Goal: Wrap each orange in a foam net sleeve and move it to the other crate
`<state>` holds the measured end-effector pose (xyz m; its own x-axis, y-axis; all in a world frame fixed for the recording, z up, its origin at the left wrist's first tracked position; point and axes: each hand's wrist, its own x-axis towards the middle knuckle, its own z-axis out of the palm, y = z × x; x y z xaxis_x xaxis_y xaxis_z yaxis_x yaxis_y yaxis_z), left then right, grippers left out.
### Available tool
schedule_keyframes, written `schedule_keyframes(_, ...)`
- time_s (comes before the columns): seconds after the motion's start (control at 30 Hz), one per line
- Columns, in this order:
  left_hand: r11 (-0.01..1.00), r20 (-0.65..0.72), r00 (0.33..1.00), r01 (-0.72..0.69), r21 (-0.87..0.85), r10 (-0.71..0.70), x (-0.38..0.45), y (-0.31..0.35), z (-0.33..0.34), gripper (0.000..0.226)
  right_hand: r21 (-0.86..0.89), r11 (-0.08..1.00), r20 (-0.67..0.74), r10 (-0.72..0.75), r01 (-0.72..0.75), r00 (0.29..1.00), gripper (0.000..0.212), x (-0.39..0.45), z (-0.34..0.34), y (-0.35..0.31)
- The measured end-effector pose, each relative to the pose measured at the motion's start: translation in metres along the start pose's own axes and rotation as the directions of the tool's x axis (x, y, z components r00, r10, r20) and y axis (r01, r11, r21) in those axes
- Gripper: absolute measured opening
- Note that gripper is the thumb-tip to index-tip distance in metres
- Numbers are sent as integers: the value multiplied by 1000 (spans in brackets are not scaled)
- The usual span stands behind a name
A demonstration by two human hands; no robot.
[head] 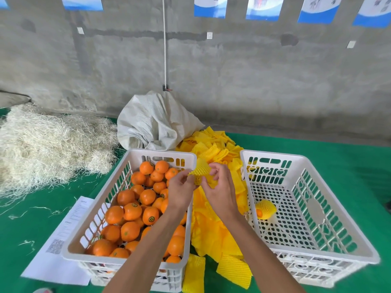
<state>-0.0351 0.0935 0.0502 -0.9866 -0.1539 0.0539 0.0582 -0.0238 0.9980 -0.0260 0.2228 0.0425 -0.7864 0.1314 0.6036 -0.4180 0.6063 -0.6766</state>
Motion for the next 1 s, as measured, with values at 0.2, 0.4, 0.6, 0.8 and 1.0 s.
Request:
schedule_keyframes(0.2,1000,25,999,-27,8,26,-3,-10,-6,26,-90,995,15,30,-29,999,26,0,-2,-3)
schedule_keyframes(0.4,996,-13,999,31,81,-30,-3,-29,-16,15,676,209,418,681,-707,601,22,9,-4,-15)
schedule_keyframes(0.6,643,262,767,636,-426,-585,18,-24,-39,21,607,-95,639,649,-789,414,25,4,-5,-6)
schedule_keyframes(0.8,548,565,627,767,-333,-535,13,-25,-49,22,512,-26,658,655,-859,372,23,5,1,-1)
schedule_keyframes(1.0,870,254,844,493,-19,-472,28,-50,-61,23,601,108,503,718,-792,480,30,12,6,10)
